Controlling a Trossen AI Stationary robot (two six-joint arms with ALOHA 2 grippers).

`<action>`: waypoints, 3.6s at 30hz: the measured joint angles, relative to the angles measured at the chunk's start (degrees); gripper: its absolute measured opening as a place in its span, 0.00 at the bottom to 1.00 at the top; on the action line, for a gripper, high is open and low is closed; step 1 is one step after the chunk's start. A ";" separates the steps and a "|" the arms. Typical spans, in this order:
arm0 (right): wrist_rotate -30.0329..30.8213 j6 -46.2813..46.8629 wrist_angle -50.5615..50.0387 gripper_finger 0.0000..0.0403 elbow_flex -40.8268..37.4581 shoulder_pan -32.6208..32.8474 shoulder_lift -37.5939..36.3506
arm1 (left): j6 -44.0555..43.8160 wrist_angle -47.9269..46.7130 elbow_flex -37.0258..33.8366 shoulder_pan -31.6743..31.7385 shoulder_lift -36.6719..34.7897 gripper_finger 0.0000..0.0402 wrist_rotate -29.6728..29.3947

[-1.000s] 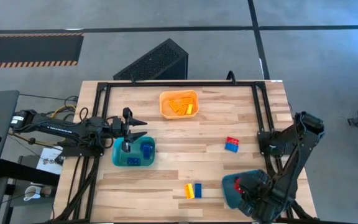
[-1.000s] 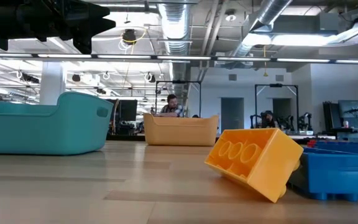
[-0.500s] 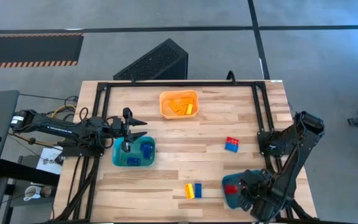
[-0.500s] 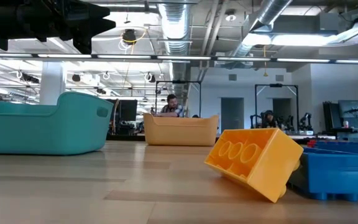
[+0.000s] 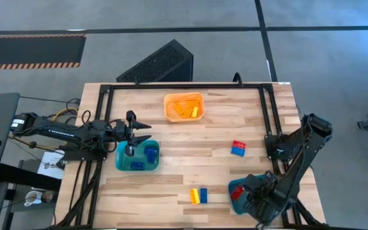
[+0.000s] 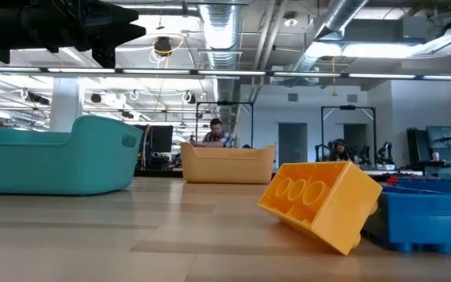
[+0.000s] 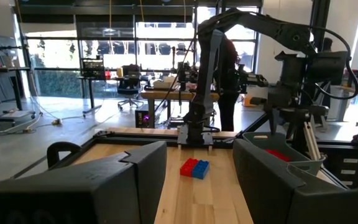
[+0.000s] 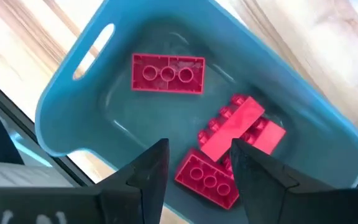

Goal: Sort & place blocks by color
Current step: Put the blue game piece into the green bin

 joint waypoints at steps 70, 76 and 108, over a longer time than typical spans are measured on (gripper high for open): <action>13.98 -30.89 6.10 0.91 -32.62 -45.89 -40.16 | 0.73 -0.30 0.00 -0.01 0.00 0.43 -1.40; 12.72 -26.76 6.93 0.91 -32.65 -46.14 -38.37 | 0.82 -0.30 0.00 0.00 0.00 0.43 -1.46; -13.21 -44.09 30.16 0.80 -29.48 -45.01 -9.71 | 0.52 -0.43 0.00 0.00 0.02 0.43 -1.46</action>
